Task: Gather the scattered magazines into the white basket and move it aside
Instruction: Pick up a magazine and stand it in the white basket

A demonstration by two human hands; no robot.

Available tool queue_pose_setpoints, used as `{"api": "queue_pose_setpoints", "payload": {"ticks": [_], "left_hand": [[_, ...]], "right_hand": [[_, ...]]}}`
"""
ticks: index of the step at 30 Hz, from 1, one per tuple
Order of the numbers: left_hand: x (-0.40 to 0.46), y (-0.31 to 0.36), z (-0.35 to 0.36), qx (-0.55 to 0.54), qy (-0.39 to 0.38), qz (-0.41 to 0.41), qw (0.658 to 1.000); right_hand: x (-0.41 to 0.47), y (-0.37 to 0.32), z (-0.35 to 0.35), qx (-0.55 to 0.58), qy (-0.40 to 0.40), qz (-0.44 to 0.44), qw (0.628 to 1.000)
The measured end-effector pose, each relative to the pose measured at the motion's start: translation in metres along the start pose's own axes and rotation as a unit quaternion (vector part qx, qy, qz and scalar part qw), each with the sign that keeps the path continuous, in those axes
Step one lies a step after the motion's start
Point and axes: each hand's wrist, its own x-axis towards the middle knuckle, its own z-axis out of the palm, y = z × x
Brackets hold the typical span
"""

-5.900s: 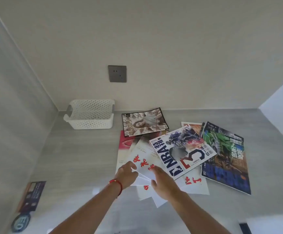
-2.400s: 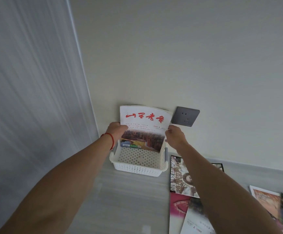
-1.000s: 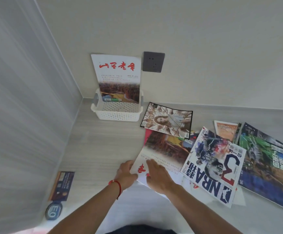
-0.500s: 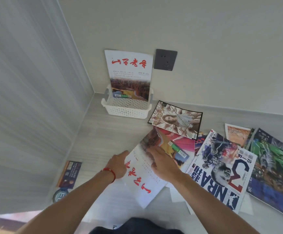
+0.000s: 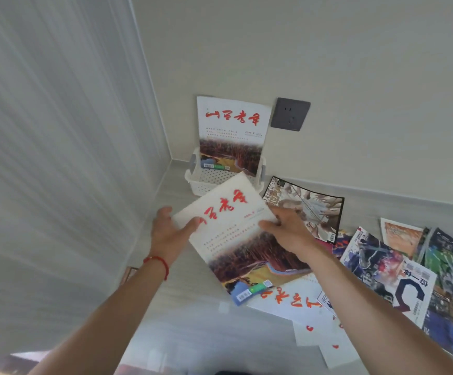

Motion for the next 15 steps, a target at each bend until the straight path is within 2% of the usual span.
{"api": "queue_pose_setpoints", "payload": {"ticks": [2,4,7,10,13,15], "left_hand": [[-0.019,-0.003,0.013,-0.101,-0.105,-0.112,0.983],[-0.033,0.003,0.023,-0.152,-0.201,-0.103,0.962],[-0.017,0.016,0.025,-0.107,-0.168,0.016,0.98],[0.017,0.042,0.015,-0.078,-0.152,0.082,0.982],[0.051,0.076,0.0,-0.062,-0.131,0.12,0.982],[0.073,0.103,-0.01,-0.027,-0.101,0.16,0.982]], "right_hand": [[0.003,0.001,-0.004,0.105,0.041,0.028,0.993],[0.008,0.004,-0.005,0.179,0.056,0.06,0.98],[0.014,0.0,-0.004,0.206,0.058,0.073,0.974],[0.026,-0.019,-0.011,0.173,0.089,0.062,0.979],[0.052,-0.047,-0.027,0.028,0.153,0.003,0.988],[0.069,-0.07,-0.04,-0.062,0.204,-0.029,0.977]]}}
